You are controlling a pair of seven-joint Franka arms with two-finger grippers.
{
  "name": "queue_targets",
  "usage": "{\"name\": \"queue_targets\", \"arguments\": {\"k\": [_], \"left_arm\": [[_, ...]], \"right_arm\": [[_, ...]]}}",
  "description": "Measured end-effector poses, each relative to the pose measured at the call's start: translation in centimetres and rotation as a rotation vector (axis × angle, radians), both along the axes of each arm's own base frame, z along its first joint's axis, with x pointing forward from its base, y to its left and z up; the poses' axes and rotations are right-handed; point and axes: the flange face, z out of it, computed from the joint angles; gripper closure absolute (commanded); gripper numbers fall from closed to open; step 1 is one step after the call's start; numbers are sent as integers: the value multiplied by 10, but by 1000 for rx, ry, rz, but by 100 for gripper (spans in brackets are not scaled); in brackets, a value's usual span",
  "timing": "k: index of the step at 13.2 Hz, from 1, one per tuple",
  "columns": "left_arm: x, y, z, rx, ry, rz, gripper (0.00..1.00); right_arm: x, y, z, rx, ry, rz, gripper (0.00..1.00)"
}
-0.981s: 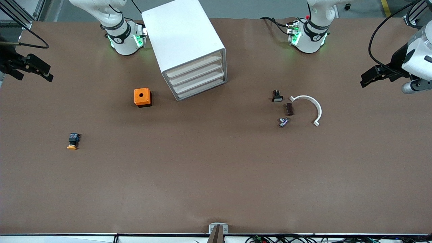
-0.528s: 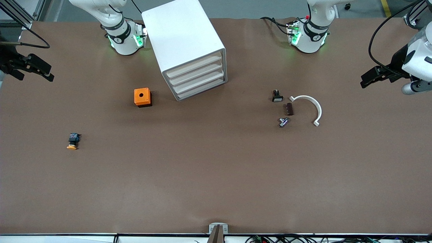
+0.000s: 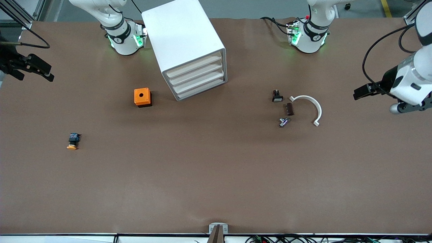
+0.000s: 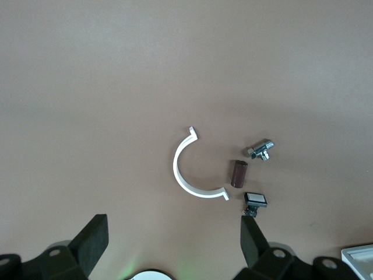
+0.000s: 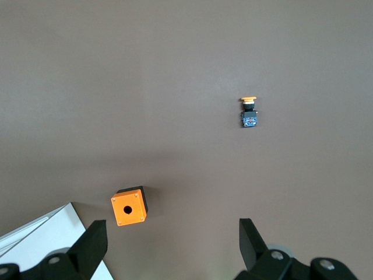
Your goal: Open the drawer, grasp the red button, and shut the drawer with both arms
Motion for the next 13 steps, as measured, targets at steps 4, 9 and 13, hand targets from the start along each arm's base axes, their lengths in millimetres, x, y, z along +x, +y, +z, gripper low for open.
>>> {"name": "queue_targets", "arguments": {"k": [4,9,13], "left_arm": [[37,-1,-49,-6,63,6,0],[85,-31,-135,6,135,183,0],[87,-114,-200,99,201,410,0]], "right_arm": [[0,0,0,0,0,1,0],[0,1,0,0,0,1,0],[0,1,0,0,0,2,0]]}}
